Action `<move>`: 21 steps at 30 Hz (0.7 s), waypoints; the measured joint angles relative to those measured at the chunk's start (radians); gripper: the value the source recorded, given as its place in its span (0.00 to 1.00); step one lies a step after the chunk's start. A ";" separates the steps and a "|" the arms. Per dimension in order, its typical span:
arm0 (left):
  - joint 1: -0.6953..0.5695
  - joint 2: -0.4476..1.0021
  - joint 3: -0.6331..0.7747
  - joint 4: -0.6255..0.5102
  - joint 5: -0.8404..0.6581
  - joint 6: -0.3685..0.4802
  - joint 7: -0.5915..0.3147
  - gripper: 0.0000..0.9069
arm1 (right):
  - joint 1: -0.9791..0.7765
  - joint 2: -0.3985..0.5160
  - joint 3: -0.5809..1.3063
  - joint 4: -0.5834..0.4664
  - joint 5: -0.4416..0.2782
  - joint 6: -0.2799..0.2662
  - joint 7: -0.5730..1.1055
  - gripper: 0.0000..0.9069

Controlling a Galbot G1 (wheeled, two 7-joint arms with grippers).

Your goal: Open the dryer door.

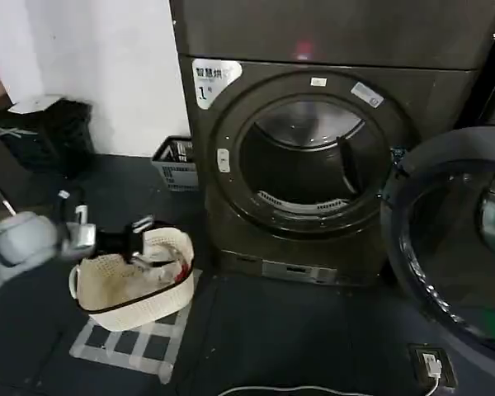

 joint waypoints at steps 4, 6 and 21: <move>-0.087 0.019 0.086 0.024 0.071 -0.001 0.021 1.00 | 0.006 0.000 -0.006 -0.001 0.001 0.000 0.000 1.00; -0.123 0.023 0.119 0.035 0.096 -0.003 0.035 1.00 | 0.007 0.000 -0.007 -0.001 0.001 0.000 0.000 1.00; -0.214 0.018 0.206 0.130 0.227 -0.058 0.087 1.00 | -0.005 0.004 0.006 -0.005 0.002 0.008 0.000 1.00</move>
